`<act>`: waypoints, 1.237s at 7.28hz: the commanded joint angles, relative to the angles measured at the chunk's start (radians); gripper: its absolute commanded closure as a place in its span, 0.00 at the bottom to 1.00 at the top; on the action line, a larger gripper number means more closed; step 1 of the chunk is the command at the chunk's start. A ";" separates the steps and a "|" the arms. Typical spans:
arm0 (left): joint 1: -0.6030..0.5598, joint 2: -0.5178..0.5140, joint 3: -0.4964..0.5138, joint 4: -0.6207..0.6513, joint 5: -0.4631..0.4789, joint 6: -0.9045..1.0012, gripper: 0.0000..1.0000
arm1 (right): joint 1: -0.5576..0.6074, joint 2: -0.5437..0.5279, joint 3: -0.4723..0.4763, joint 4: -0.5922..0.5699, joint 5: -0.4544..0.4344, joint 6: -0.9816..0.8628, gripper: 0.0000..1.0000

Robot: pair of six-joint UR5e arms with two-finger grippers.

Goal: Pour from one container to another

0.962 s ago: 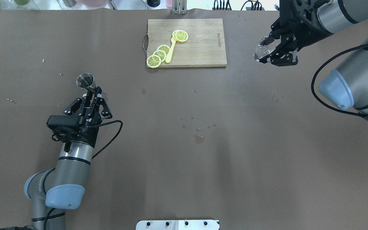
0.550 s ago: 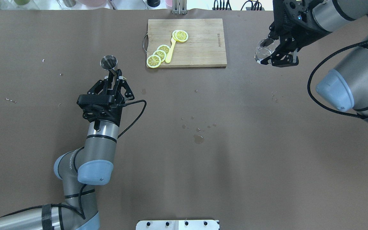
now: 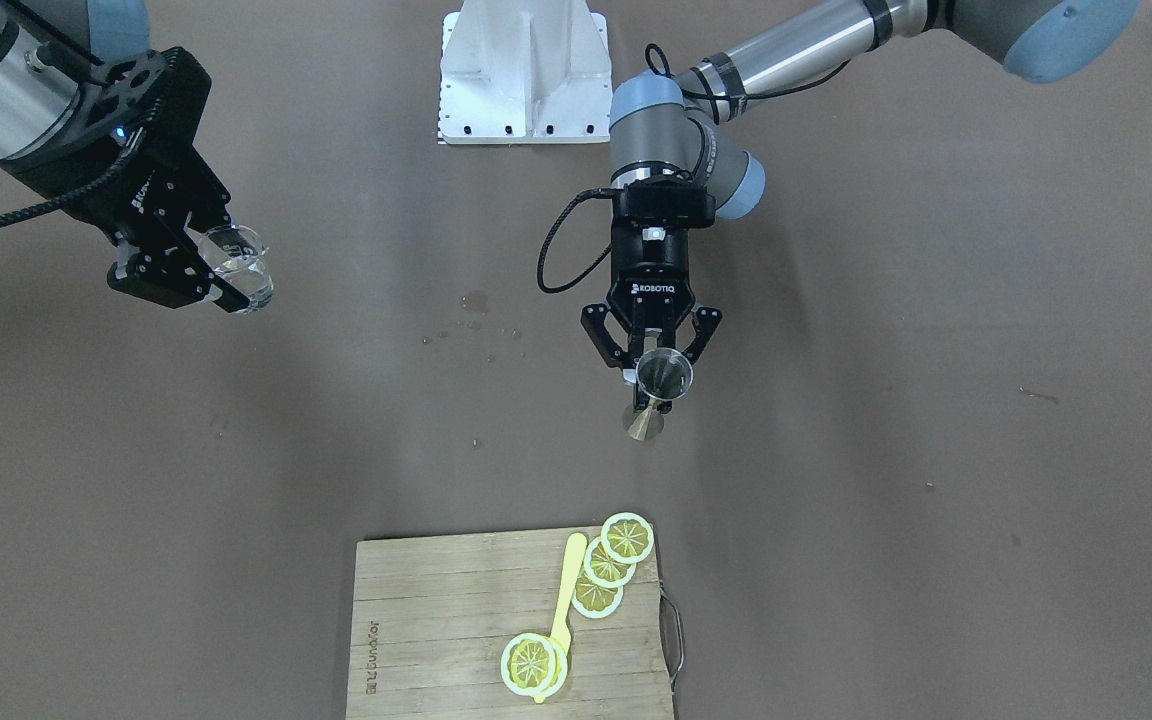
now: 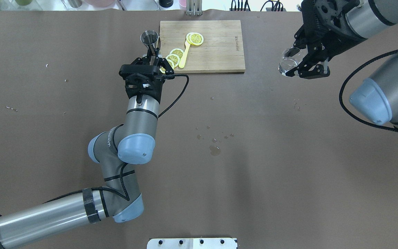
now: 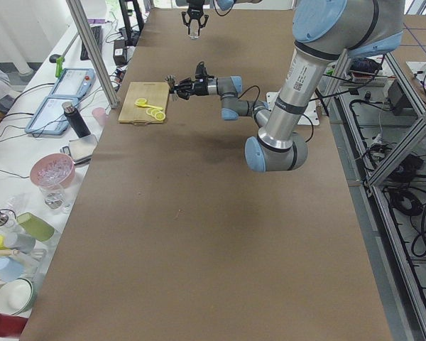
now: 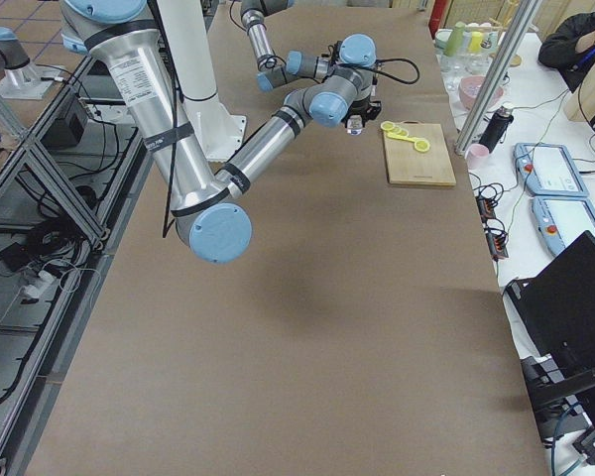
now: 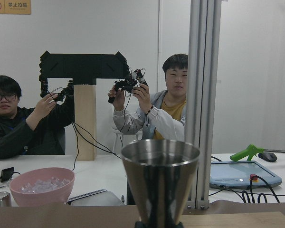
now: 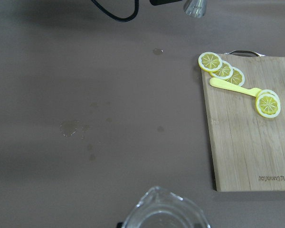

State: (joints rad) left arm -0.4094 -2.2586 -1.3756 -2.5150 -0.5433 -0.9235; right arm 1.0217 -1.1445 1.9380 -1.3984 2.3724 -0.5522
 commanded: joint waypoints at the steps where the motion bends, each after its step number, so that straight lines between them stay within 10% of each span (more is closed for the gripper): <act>1: 0.018 -0.041 0.033 0.007 -0.007 0.000 1.00 | 0.001 -0.015 0.003 -0.016 -0.010 0.006 1.00; 9: 0.054 -0.164 0.194 0.022 -0.003 0.002 1.00 | -0.049 0.219 -0.085 -0.169 -0.065 0.034 1.00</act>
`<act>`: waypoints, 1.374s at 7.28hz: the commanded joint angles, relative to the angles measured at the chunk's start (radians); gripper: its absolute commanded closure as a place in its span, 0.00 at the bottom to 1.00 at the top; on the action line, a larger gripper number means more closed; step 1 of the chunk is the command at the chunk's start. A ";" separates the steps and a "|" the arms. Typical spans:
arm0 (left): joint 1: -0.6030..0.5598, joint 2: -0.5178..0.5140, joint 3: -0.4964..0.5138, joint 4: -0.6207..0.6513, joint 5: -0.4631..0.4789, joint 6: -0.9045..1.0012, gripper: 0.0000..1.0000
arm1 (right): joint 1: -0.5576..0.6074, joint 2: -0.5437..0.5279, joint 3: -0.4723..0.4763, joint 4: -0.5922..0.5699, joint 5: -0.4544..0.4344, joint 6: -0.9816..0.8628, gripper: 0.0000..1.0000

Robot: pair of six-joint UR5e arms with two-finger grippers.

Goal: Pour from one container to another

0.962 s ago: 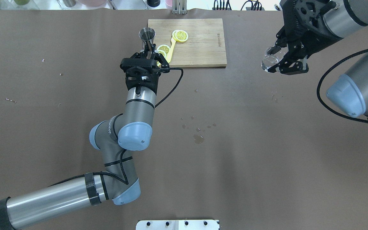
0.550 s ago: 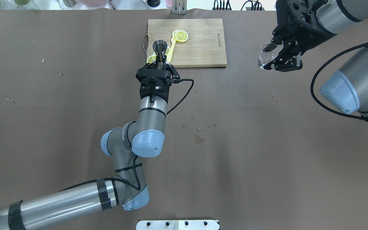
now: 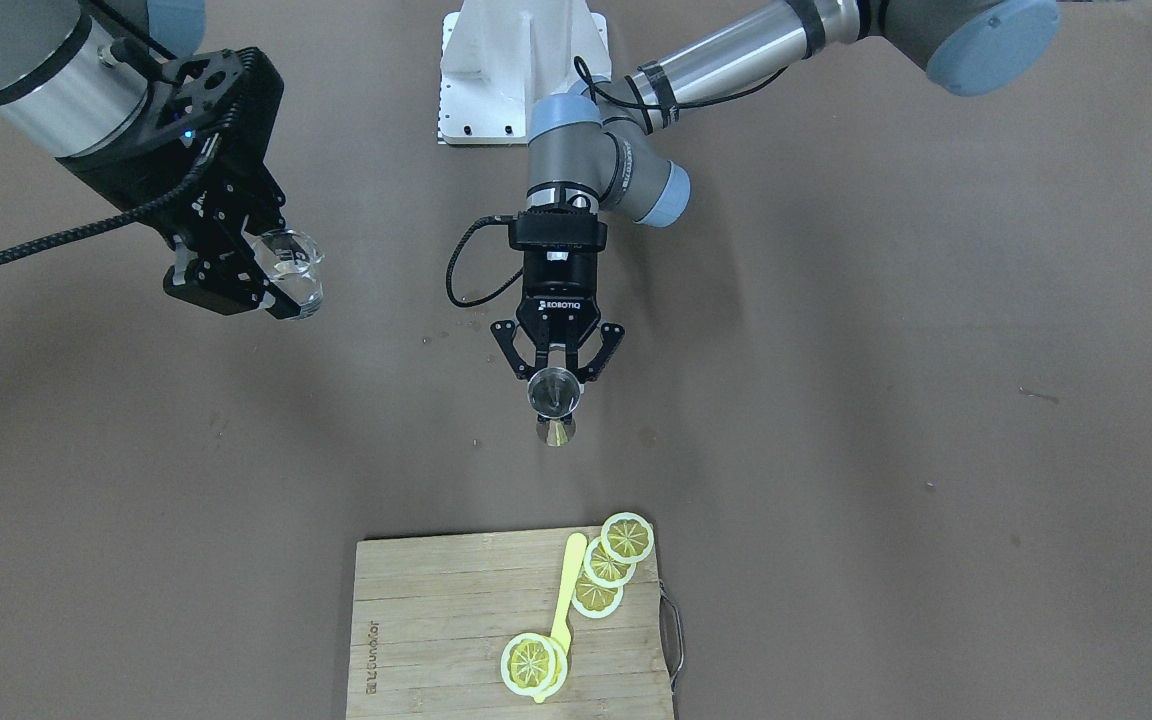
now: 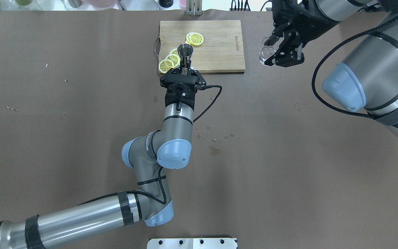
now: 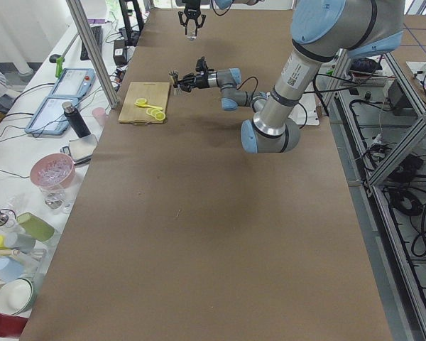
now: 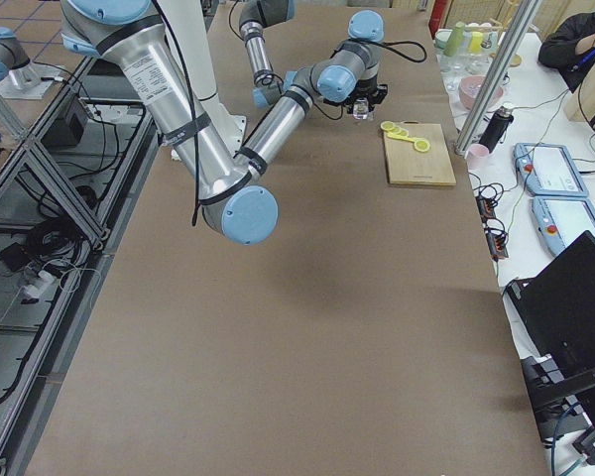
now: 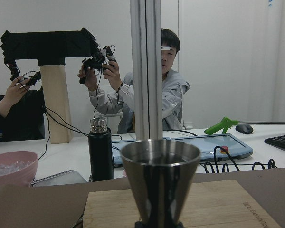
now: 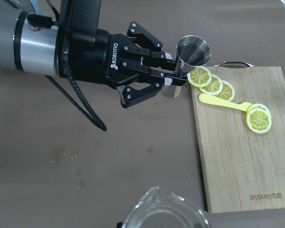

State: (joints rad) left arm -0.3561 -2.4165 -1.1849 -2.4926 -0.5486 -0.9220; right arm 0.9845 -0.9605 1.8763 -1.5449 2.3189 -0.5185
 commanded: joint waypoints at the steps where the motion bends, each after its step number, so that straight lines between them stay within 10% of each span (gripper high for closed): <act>1: 0.003 -0.013 0.002 0.000 0.003 -0.001 1.00 | -0.013 0.067 -0.054 -0.027 -0.015 0.000 1.00; 10: 0.042 -0.021 0.005 -0.002 0.016 0.005 1.00 | -0.081 0.275 -0.259 -0.159 -0.119 -0.038 1.00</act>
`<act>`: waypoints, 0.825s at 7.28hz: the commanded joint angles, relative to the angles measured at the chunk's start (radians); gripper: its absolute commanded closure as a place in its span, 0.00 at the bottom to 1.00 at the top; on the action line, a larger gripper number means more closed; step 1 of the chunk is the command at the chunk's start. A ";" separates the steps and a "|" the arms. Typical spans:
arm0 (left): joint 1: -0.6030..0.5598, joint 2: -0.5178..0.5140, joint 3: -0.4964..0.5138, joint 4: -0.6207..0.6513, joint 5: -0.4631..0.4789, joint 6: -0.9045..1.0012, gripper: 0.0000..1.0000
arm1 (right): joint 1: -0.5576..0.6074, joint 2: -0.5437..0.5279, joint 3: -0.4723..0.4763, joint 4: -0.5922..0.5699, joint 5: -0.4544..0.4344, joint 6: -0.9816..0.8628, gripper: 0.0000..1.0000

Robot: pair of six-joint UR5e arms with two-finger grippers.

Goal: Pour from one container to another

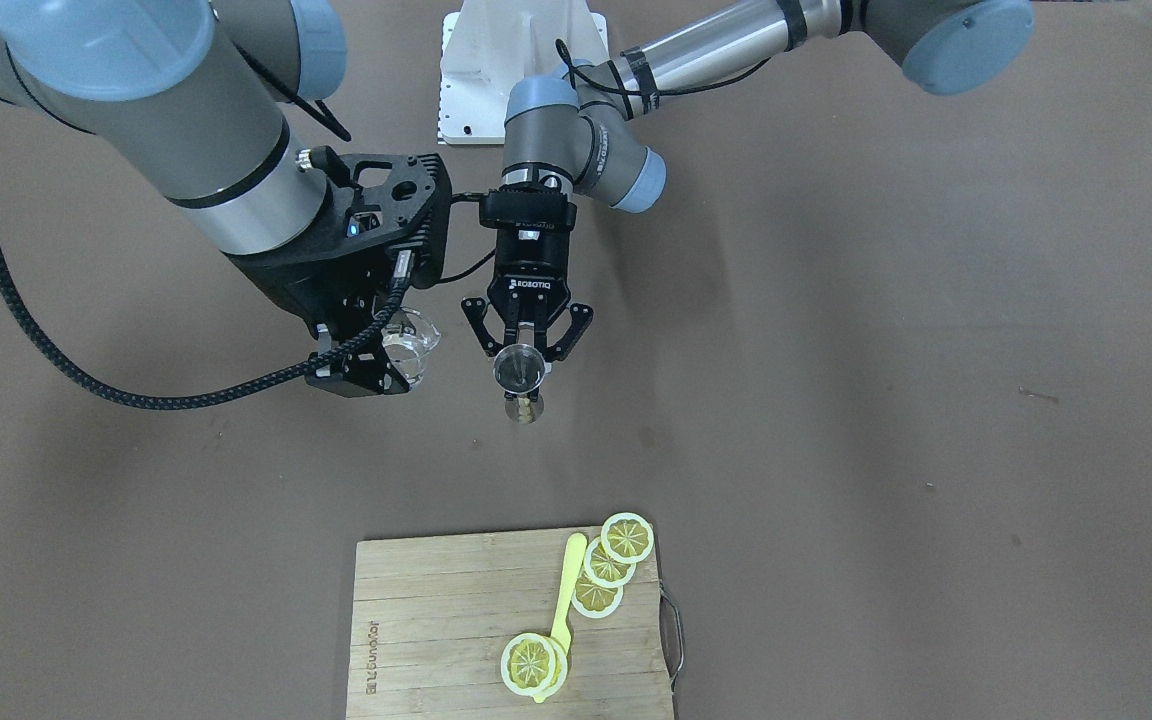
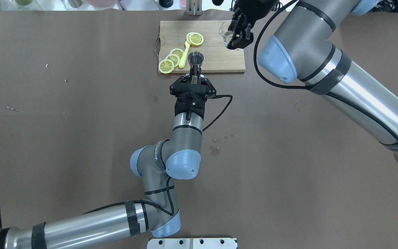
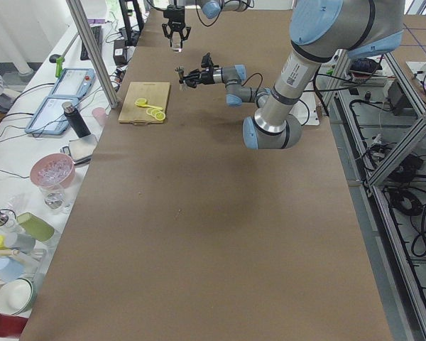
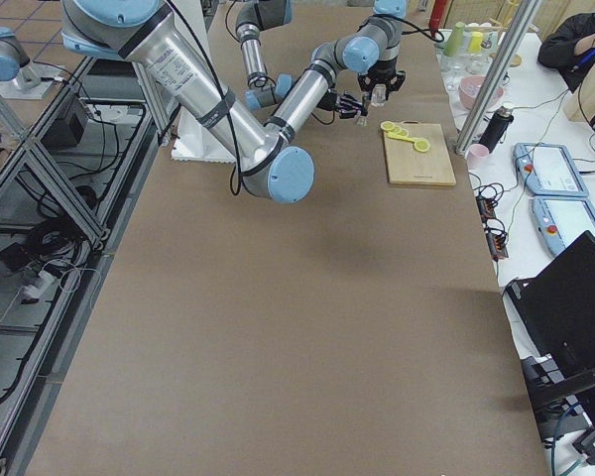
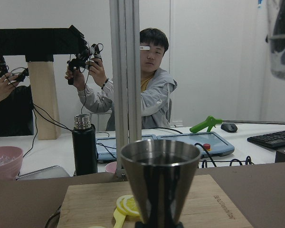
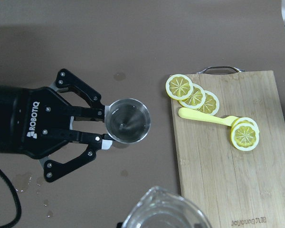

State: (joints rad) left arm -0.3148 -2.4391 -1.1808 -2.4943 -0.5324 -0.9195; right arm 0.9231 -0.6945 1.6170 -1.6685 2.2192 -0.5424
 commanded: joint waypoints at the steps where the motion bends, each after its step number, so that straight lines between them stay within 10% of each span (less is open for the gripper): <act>1: 0.000 0.002 -0.002 -0.002 -0.001 0.039 1.00 | -0.024 0.027 0.000 -0.083 -0.027 -0.068 1.00; 6: 0.000 0.000 -0.010 -0.002 -0.001 0.045 1.00 | -0.069 0.154 -0.152 -0.175 -0.076 -0.138 1.00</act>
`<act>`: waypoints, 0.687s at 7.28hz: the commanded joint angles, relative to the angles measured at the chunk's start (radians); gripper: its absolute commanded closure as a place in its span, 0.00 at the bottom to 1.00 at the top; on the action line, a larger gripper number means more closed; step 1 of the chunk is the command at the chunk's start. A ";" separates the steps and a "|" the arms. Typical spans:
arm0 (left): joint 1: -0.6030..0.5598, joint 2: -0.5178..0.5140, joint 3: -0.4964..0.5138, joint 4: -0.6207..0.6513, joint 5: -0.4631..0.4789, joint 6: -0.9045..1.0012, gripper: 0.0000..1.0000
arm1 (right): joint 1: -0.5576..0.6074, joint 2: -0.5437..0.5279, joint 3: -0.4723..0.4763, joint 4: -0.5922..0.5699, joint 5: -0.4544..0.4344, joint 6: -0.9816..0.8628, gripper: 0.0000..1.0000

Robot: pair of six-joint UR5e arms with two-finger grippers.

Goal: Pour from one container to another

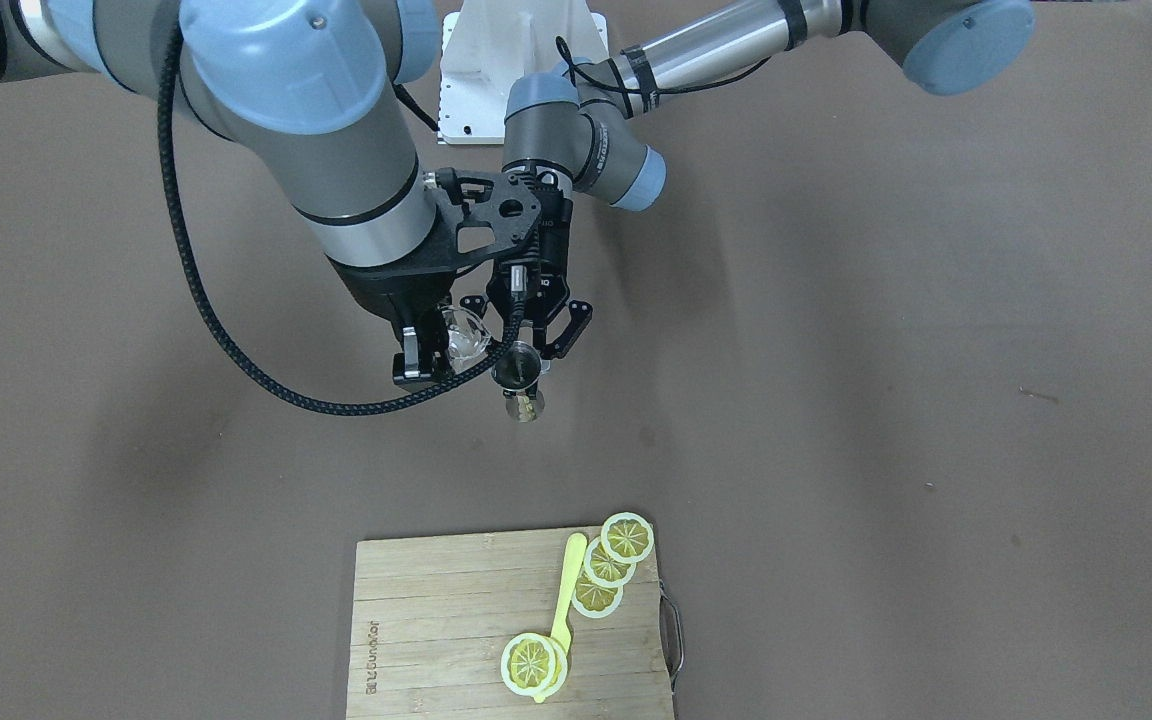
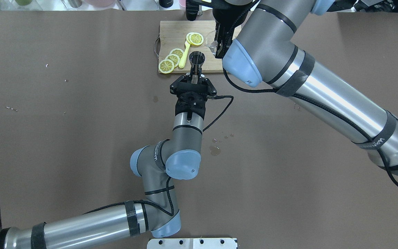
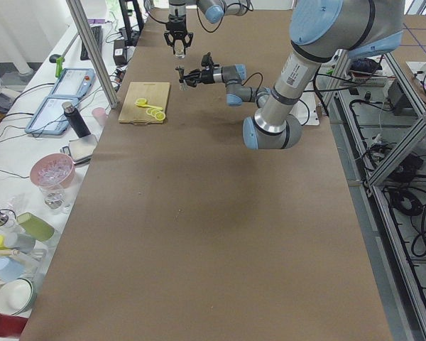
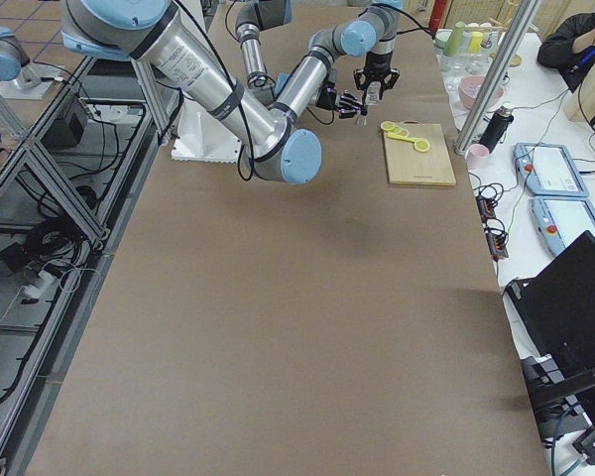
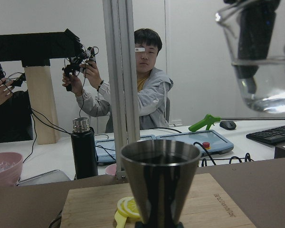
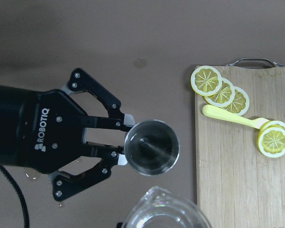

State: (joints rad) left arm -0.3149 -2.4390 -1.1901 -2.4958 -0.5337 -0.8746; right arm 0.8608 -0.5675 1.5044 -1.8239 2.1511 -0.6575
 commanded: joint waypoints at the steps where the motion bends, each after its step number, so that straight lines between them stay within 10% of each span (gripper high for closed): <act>1: -0.001 0.000 0.000 0.000 0.000 0.002 1.00 | -0.006 0.034 -0.041 -0.061 -0.016 -0.074 1.00; 5: -0.001 0.001 0.000 0.000 0.001 0.000 1.00 | -0.006 0.096 -0.108 -0.141 -0.031 -0.129 1.00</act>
State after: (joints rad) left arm -0.3158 -2.4385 -1.1904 -2.4958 -0.5328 -0.8743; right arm 0.8546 -0.5028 1.4313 -1.9435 2.1236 -0.7751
